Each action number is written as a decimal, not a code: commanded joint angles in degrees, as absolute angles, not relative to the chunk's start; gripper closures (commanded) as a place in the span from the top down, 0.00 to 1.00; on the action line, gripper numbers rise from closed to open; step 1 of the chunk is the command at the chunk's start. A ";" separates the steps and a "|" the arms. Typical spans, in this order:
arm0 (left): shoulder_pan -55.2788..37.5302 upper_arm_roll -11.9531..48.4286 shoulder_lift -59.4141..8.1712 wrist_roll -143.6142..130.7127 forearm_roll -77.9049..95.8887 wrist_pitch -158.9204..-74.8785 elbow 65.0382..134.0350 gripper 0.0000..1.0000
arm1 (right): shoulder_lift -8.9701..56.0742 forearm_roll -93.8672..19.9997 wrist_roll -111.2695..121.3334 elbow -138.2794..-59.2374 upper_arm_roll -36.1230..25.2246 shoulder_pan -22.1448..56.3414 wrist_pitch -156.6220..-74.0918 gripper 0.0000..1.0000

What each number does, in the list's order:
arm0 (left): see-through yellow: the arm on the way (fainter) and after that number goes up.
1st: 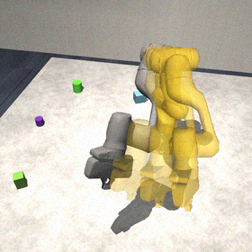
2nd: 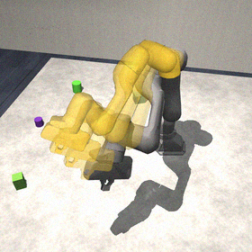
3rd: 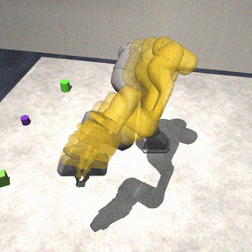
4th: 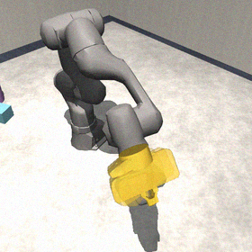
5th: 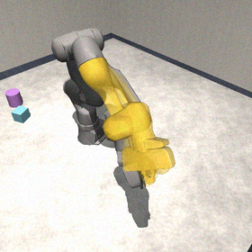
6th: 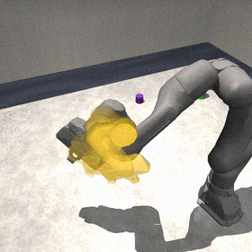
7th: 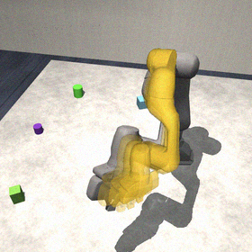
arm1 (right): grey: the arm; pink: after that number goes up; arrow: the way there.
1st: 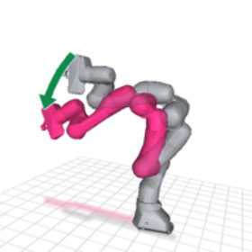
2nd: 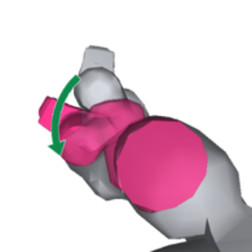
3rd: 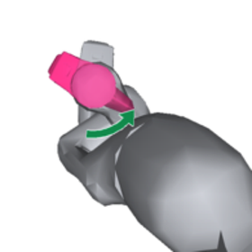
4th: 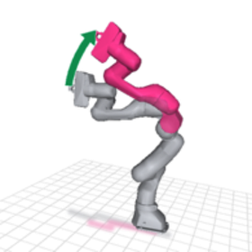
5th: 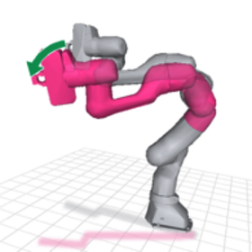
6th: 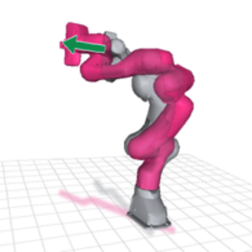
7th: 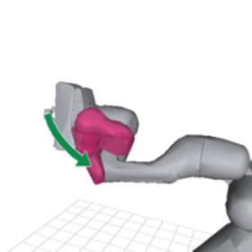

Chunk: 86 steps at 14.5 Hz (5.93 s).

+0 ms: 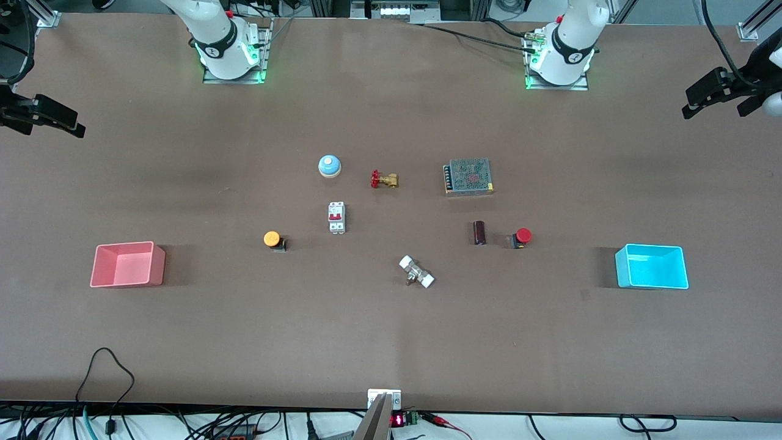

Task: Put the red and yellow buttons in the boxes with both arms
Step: 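Move the right gripper toward the yellow button while the left gripper reaches the red button, then lower the right gripper onto the yellow button while the left gripper lowers onto the red, then close the right gripper on the yellow button while the left gripper grasps the red, then carry the red button to the cyan box while the right gripper carries yellow to pink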

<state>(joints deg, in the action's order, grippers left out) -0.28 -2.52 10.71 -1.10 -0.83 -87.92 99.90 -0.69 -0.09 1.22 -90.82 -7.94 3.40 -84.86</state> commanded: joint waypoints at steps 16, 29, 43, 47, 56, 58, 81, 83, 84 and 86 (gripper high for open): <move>-1.23 7.90 -13.96 -12.12 1.05 -115.55 102.56 1.00 | 14.04 -0.53 -11.16 -93.87 -7.30 17.66 -96.31 1.00; -8.96 9.32 -26.62 -26.37 -1.14 -149.85 118.57 1.00 | 31.37 -7.82 -12.22 -93.16 -7.38 23.99 -113.81 1.00; -8.88 6.86 -30.23 -26.37 -5.27 -151.79 116.72 1.00 | 39.20 -8.09 -12.75 -92.72 -7.30 24.96 -122.17 1.00; -8.79 6.94 -30.23 -26.46 -5.27 -151.70 116.81 0.59 | 40.25 -7.91 -12.74 -92.72 -7.38 26.80 -122.17 1.00; -4.23 7.03 -26.37 -20.85 -5.36 -133.04 105.42 0.01 | 40.69 -8.00 -12.83 -91.76 -7.65 24.87 -122.08 0.80; -0.38 6.94 -26.46 -14.45 -5.27 -123.44 98.38 0.01 | 40.69 -8.00 -12.75 -91.76 -7.65 25.05 -122.08 0.71; 19.42 6.86 -39.64 16.35 -5.36 -138.34 96.59 0.03 | 38.67 -7.03 -9.16 -78.40 -23.18 21.80 -109.61 0.28; 19.42 6.86 -39.64 16.61 -5.36 -138.34 96.59 0.54 | 38.93 -7.21 0.31 -78.40 -26.71 20.05 -109.16 0.28; 19.42 6.86 -39.64 16.70 -5.36 -138.43 96.59 1.00 | 39.11 -7.73 3.31 -78.40 -26.89 17.69 -109.16 0.28; 19.42 6.86 -39.55 16.61 -5.36 -138.34 96.50 1.00 | 39.98 -8.26 8.41 -78.49 -26.02 11.98 -110.03 0.28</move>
